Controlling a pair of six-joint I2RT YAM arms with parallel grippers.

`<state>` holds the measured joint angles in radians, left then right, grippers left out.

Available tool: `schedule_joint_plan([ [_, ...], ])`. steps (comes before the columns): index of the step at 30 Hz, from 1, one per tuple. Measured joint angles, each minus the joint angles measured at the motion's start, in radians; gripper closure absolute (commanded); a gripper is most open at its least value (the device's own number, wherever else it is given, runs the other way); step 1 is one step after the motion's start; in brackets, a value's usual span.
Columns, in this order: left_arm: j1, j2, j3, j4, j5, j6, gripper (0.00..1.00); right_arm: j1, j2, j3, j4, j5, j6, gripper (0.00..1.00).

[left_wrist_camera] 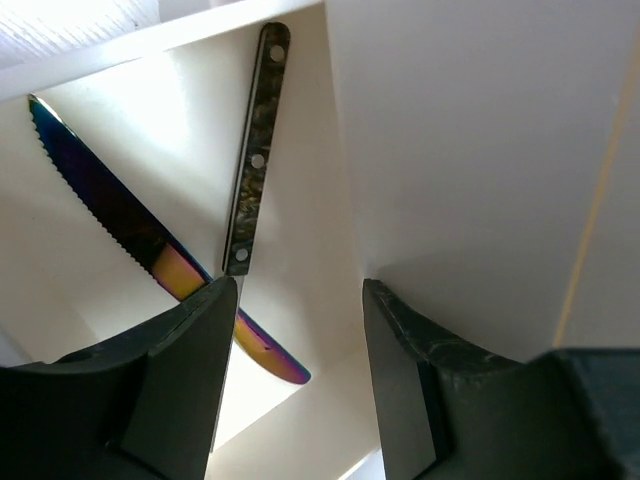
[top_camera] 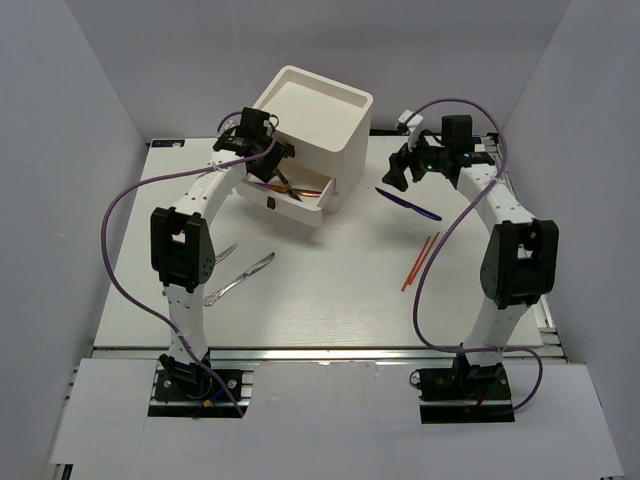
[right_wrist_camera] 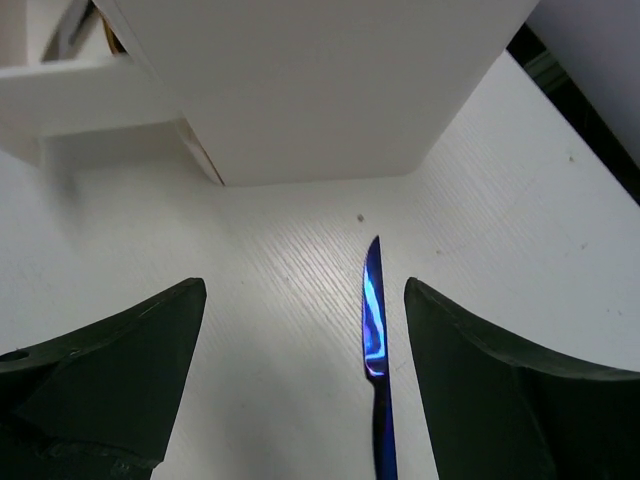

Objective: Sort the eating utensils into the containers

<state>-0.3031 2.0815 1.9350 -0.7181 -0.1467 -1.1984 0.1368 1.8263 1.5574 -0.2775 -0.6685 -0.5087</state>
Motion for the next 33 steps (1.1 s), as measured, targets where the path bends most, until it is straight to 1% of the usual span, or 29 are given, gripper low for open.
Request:
schedule_joint_plan([
  [4, 0.0, -0.014, 0.0, 0.011, 0.017, 0.06, 0.36, -0.004, 0.061, 0.015, -0.047, 0.066, -0.064, 0.11],
  [7, 0.002, -0.073, -0.053, 0.065, 0.047, 0.184, 0.35, -0.01, 0.129, 0.047, -0.099, 0.126, -0.124, 0.11],
  [8, 0.004, -0.121, -0.101, 0.099, 0.061, 0.241, 0.34, -0.013, 0.155, 0.062, -0.119, 0.143, -0.141, 0.11],
  [11, 0.011, -0.266, -0.236, 0.179, 0.105, 0.369, 0.26, -0.021, 0.233, 0.111, -0.173, 0.188, -0.204, 0.11],
  [12, 0.015, -0.327, -0.287, 0.205, 0.118, 0.408, 0.21, -0.024, 0.257, 0.125, -0.191, 0.2, -0.224, 0.11],
  [13, 0.021, -0.396, -0.34, 0.234, 0.121, 0.448, 0.19, -0.025, 0.28, 0.142, -0.213, 0.213, -0.248, 0.1],
  [16, 0.042, -0.571, -0.462, 0.285, 0.117, 0.522, 0.18, -0.029, 0.333, 0.186, -0.268, 0.25, -0.313, 0.11],
  [20, 0.122, -0.757, -0.607, 0.331, 0.101, 0.568, 0.17, -0.037, 0.357, 0.21, -0.33, 0.279, -0.395, 0.15],
  [24, 0.206, -0.879, -0.732, 0.331, 0.079, 0.582, 0.17, -0.05, 0.393, 0.272, -0.401, 0.303, -0.471, 0.22],
  [29, 0.23, -0.909, -0.809, 0.317, 0.074, 0.585, 0.16, -0.06, 0.444, 0.306, -0.446, 0.331, -0.518, 0.25],
  [33, 0.23, -0.908, -0.833, 0.305, 0.075, 0.584, 0.16, -0.066, 0.475, 0.331, -0.479, 0.338, -0.529, 0.3],
])
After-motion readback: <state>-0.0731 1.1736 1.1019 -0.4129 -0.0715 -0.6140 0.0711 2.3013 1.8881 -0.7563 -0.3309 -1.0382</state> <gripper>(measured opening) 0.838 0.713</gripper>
